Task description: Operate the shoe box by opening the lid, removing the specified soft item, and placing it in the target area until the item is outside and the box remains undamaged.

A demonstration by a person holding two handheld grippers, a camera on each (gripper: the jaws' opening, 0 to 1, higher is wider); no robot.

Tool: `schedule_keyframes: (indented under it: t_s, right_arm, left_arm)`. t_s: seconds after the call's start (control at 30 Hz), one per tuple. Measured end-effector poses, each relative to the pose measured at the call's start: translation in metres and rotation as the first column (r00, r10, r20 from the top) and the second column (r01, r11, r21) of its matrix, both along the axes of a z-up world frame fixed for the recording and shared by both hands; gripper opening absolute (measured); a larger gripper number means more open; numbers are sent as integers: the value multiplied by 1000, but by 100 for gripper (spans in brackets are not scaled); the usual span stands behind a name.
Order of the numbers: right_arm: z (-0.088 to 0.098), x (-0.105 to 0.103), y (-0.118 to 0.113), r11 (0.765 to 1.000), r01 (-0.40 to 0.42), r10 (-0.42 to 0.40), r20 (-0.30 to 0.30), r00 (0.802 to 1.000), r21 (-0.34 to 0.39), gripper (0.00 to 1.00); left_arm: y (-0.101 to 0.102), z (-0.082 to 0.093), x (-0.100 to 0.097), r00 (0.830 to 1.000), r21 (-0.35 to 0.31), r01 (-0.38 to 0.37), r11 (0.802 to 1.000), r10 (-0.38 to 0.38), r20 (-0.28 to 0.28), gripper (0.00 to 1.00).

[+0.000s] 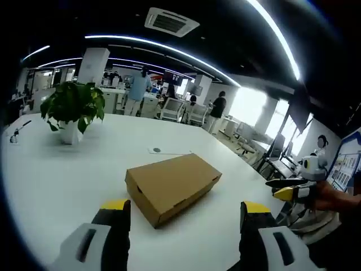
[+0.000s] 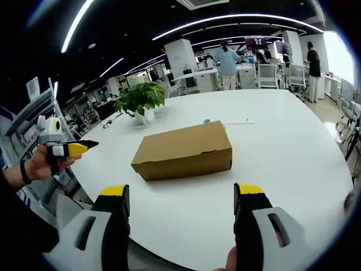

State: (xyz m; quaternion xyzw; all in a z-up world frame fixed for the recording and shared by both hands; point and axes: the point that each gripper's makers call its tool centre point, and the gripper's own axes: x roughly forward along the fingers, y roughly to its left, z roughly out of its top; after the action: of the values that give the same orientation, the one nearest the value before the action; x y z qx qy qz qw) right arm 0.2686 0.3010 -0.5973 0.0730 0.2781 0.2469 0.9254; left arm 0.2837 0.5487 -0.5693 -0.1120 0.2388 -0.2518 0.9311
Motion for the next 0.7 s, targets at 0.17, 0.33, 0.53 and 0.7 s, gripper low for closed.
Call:
schedule_keyframes:
  t_s: [0.17,0.33,0.53,0.7]
  right_arm:
    - [1,0,2,1000,-3,3,0,1000,-1,71]
    - [1,0,5,1000,-8,8,-4,1000,-2,71]
    - [0,-1,6,1000,-14,14,-6,1000,-8,71]
    - [1,-1,6,1000,-10,10,-4,1000,-5,71]
  left_arm:
    - [2,2,0,1000,-8,-7,1000,7,8,81]
    - [6,-1,-2,1000,-10,-12,1000,12,3,81]
    - [8,-3,-2,1000,-15,-15,1000,15,-4,81]
    - [4,0,1,1000,-15,-7,1000,7,3,81]
